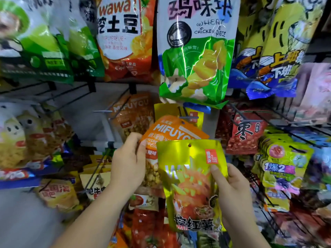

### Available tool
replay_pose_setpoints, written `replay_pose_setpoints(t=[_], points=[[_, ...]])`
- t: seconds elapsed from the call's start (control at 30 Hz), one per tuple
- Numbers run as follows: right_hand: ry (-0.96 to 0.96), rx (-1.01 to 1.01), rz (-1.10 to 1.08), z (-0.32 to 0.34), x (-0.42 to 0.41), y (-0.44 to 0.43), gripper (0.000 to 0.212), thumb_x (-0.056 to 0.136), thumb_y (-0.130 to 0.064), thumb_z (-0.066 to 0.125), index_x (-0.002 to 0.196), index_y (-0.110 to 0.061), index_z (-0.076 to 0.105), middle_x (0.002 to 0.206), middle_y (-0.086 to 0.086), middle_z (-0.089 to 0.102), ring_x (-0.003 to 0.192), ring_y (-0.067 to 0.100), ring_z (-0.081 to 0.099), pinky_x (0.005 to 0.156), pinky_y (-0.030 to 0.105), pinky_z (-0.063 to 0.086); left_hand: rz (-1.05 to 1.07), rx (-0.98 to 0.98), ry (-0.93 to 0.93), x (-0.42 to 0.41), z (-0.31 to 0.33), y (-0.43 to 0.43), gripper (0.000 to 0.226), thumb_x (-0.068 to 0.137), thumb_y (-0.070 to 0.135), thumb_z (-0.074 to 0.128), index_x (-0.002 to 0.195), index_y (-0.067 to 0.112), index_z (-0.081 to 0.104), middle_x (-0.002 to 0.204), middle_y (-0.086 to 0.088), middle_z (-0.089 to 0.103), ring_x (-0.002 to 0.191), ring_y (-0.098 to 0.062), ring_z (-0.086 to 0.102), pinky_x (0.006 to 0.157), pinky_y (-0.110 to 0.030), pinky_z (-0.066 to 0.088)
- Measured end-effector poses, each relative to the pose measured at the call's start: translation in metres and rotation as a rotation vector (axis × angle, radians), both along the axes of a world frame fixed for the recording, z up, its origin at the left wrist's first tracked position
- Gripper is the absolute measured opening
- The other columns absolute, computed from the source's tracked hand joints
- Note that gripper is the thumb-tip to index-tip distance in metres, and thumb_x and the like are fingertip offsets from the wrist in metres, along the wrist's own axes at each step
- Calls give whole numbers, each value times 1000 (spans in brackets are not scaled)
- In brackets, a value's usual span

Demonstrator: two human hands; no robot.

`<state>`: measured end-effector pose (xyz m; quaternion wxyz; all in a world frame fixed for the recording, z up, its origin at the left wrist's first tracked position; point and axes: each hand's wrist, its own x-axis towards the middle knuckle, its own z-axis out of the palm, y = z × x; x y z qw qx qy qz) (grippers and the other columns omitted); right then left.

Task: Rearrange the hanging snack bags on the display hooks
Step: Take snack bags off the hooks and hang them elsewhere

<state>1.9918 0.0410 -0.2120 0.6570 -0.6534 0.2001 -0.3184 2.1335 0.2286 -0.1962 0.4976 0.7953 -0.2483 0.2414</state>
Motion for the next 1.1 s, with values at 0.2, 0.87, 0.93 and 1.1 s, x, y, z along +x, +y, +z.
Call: replay_pose_setpoints(t=[0.2, 0.87, 0.93, 1.1], points=[[-51, 78, 50, -6, 1, 3, 15, 97, -31, 65, 93, -24, 78, 99, 20, 74, 99, 48, 68, 89, 67, 54, 7, 12, -72, -29, 13, 12, 16, 105, 32, 48, 94, 27, 59, 56, 9, 54, 54, -15, 56, 45, -25, 34], [-10, 175, 160, -18, 16, 29, 17, 100, -22, 64, 95, -26, 80, 95, 14, 79, 98, 44, 72, 94, 65, 56, 306, -422, 357, -7, -4, 92, 25, 107, 31, 54, 87, 25, 67, 86, -2, 76, 85, -30, 72, 78, -50, 56], [-9, 181, 170, -18, 19, 32, 17, 100, -24, 64, 95, -26, 80, 96, 15, 78, 101, 46, 71, 95, 67, 55, 303, -427, 364, -2, -2, 95, 25, 106, 34, 54, 86, 26, 67, 87, -2, 75, 86, -28, 72, 80, -53, 57], [-12, 198, 162, -16, 25, 36, 16, 100, -22, 64, 96, -22, 80, 96, 10, 80, 97, 37, 75, 96, 63, 56, 283, -450, 417, 3, 3, 100, 26, 102, 35, 54, 82, 25, 66, 86, -6, 75, 87, -35, 72, 84, -66, 56]])
